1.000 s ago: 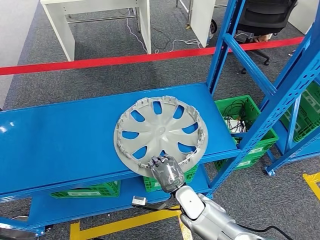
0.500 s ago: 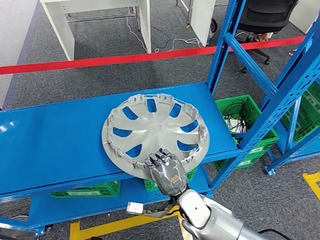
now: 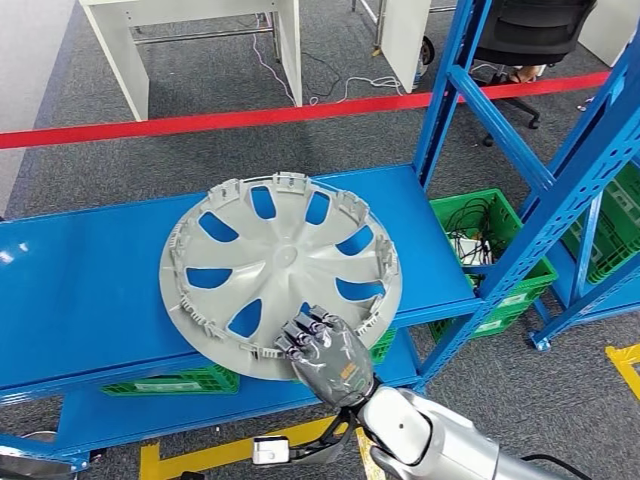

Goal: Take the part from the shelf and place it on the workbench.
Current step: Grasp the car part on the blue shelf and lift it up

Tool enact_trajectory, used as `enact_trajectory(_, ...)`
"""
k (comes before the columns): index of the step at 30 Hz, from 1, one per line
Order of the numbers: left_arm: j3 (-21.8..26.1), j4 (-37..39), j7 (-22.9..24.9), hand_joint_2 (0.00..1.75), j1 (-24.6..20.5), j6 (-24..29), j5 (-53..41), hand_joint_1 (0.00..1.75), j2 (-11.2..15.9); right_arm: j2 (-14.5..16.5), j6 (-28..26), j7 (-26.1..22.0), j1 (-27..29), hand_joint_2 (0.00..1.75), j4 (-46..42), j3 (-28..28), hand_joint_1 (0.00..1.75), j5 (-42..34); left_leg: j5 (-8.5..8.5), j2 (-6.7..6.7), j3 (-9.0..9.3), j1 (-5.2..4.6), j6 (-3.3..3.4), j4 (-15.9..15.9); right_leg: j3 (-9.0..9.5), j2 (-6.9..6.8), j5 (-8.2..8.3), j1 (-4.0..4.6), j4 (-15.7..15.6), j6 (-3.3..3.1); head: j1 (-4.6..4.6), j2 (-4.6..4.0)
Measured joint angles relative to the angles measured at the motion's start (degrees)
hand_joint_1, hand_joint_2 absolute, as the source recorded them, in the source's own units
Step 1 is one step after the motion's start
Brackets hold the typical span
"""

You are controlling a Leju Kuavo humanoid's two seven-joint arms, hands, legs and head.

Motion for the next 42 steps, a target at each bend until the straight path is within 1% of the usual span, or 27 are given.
enact_trajectory(9, 0.3, 0.0, 0.5, 1.75, 0.1, -1.0, 0.4, 0.00, 0.0, -0.1, 0.0, -3.5, 0.4, 1.75, -1.6, 0.3, 1.68, 0.0, 0.00, 0.00, -0.02, 0.00, 0.00, 0.0, -0.02, 0.00, 0.00, 0.00, 0.0, 0.00, 0.00, 0.00)
enact_trajectory(15, 0.4, 0.0, 0.2, 1.75, 0.1, -0.1, 0.0, 0.00, 0.0, 0.0, 0.0, -8.9, 2.1, 1.75, -4.0, -0.4, 1.68, 0.0, 0.00, 0.00, -0.03, 0.00, 0.00, 0.0, -0.03, 0.00, 0.00, 0.00, 0.0, 0.00, 0.00, 0.00)
enact_trajectory(20, 0.4, 0.0, 0.0, 1.75, 0.1, 0.0, 0.0, 0.00, 0.0, 0.1, 0.0, -12.0, 3.2, 1.75, -6.1, -1.7, 1.68, 0.0, 0.00, -0.03, -0.04, 0.00, 0.00, 0.0, -0.03, -0.03, 0.00, 0.00, 0.0, 0.00, 0.00, 0.00)
enact_trajectory(28, 0.5, 0.0, 0.1, 1.75, 0.1, -0.1, -0.5, 0.00, 0.4, 2.1, 0.0, -18.6, 5.3, 1.75, -9.2, -5.6, 1.68, 0.0, -0.01, -0.07, -0.06, -0.04, 0.02, 0.1, -0.03, -0.07, 0.04, -0.04, 0.0, 0.03, -0.01, 0.00)
enact_trajectory(33, 0.5, 0.0, 0.9, 1.75, -0.1, -0.6, -1.0, 0.00, 1.2, 3.8, 0.0, -20.9, 6.2, 1.75, -10.5, -8.1, 1.68, 0.0, -0.08, -0.17, -0.37, -0.28, 0.38, 0.6, -0.10, -0.17, 0.34, -0.27, -0.2, 0.54, -0.04, 0.00)
enact_trajectory(34, 0.5, 0.0, 1.0, 1.75, -0.1, -0.6, -1.1, 0.00, 1.3, 4.0, 0.0, -21.1, 6.3, 1.75, -10.8, -8.6, 1.68, 0.0, 0.23, -0.15, -0.31, -0.16, 0.63, 0.3, -0.08, -0.19, 0.31, -0.26, -0.2, 0.68, -0.02, 0.00)
enact_trajectory(35, 0.5, 0.0, 1.0, 1.75, -0.2, -0.6, -1.2, 0.00, 1.4, 4.2, 0.0, -21.2, 6.5, 1.75, -11.1, -9.0, 1.68, 0.0, 0.60, -0.07, -0.24, -0.03, 0.95, -0.1, -0.29, -0.20, -0.08, -0.25, 0.0, 0.81, -0.01, -0.01)
enact_trajectory(36, 0.5, 0.0, 1.0, 1.75, -0.3, -0.6, -1.3, 0.00, 1.5, 4.4, 0.0, -21.3, 6.6, 1.75, -11.3, -9.4, 1.68, 0.0, 1.00, 0.01, -0.23, 0.10, 1.29, -0.5, -0.78, -0.21, -1.10, -0.21, 1.0, 0.88, 0.05, -0.01)
enact_trajectory(37, 0.5, 0.0, 1.0, 1.75, -0.4, -0.6, -1.3, 0.00, 1.5, 4.4, 0.0, -21.5, 6.7, 1.75, -11.5, -9.7, 1.68, 0.0, 1.36, 0.09, -0.26, 0.23, 1.57, -0.8, -1.75, -0.22, -2.77, -0.17, 3.2, 0.89, 0.18, -0.01)
enact_trajectory(38, 0.5, 0.0, 1.1, 1.75, -0.4, -0.6, -1.4, 0.00, 1.5, 4.4, 0.0, -21.6, 6.8, 1.75, -11.6, -10.0, 1.68, 0.0, 1.48, 0.14, -0.42, 0.20, 1.70, -0.8, -3.27, -0.23, -4.93, -0.15, 6.7, 0.92, 0.28, -0.01)
enact_trajectory(39, 0.5, 0.0, 1.3, 1.75, -0.5, -0.5, -1.5, 0.00, 1.5, 4.4, 0.0, -21.8, 6.9, 1.75, -11.7, -10.2, 1.68, 0.0, 1.55, 0.15, -0.62, 0.17, 1.76, -0.7, -4.94, -0.23, -6.98, -0.13, 10.9, 0.96, 0.38, 0.00)
enact_trajectory(40, 0.5, 0.0, 1.4, 1.75, -0.5, -0.5, -1.6, 0.00, 1.5, 4.4, 0.1, -21.9, 7.1, 1.75, -11.7, -10.4, 1.68, 0.0, 1.58, 0.16, -0.81, 0.13, 1.76, -0.6, -6.36, -0.23, -8.26, -0.12, 14.5, 1.02, 0.43, 0.00)
enact_trajectory(41, 0.5, 0.0, 1.6, 1.75, -0.5, -0.4, -1.7, 0.00, 1.5, 4.4, 0.1, -22.0, 7.3, 1.75, -11.7, -10.6, 1.68, 0.0, 1.60, 0.16, -0.99, 0.11, 1.76, -0.4, -7.11, -0.23, -8.52, -0.12, 16.6, 1.06, 0.43, 0.00)
enact_trajectory(42, 0.5, 0.0, 1.7, 1.75, -0.5, -0.3, -1.7, 0.00, 1.5, 4.4, 0.1, -22.0, 7.5, 1.75, -11.7, -10.7, 1.68, 0.0, 1.59, 0.15, -1.16, 0.13, 1.72, -0.2, -6.75, -0.25, -7.51, -0.14, 16.2, 1.07, 0.44, 0.00)
